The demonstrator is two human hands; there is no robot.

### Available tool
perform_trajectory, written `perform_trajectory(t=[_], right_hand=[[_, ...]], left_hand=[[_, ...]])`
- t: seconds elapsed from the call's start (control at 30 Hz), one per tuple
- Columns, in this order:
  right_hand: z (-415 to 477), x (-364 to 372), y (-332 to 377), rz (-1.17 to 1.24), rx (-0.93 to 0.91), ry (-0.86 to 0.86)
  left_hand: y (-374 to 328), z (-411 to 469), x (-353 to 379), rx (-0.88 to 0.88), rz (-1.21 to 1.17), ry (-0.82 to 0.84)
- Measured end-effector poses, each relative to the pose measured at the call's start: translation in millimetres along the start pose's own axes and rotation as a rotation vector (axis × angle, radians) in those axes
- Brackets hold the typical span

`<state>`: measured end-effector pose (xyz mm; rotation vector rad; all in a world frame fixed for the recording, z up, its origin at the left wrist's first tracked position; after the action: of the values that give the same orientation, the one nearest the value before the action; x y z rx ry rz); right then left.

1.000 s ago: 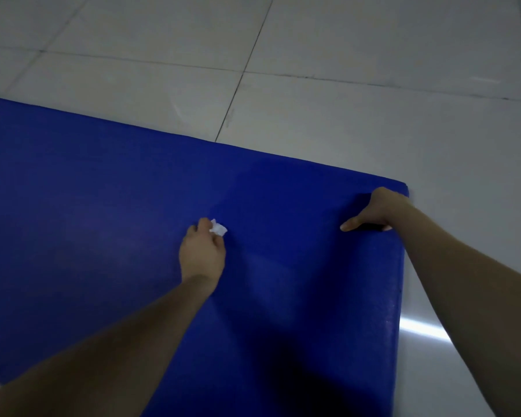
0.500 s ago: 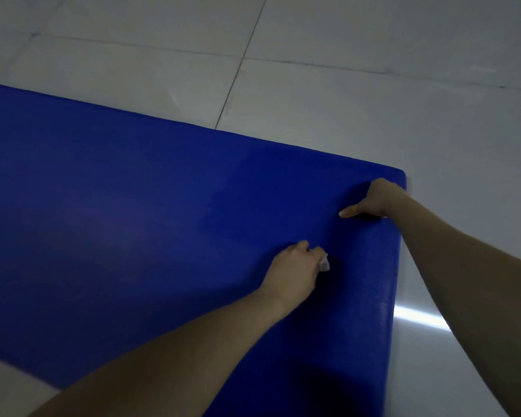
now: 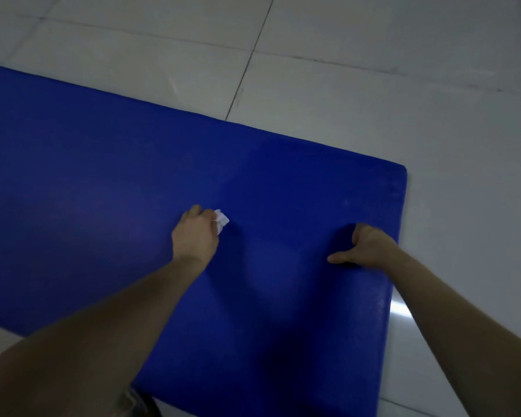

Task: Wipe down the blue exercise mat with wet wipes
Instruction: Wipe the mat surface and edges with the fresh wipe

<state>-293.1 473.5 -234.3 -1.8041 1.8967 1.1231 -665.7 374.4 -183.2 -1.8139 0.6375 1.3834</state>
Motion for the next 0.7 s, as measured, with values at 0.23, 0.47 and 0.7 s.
perform_trajectory(t=[0.23,0.47,0.7], right_hand=[[-46,50,6,-0.154,0.104,0.144],[-36,45,11,-0.230,0.038,0.097],[-32,40,17,-0.197,0.063,0.076]], left_hand=[[-24,-11,15,-0.049,-0.260,0.104],[-126,-78,61,0.162,-0.273,0.237],[-178,-128,79,0.513,-0.115,0.303]])
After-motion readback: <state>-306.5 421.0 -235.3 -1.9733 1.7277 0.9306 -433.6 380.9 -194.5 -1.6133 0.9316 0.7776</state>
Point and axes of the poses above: each hand's wrist, its own z-axis towards the middle knuckle, its own x-axis out of the palm, y = z × x, the point moved 10 cm from there along z, towards the middle knuckle, and after that the axes turned 10 degrees about -x, right-handed, at the moved point
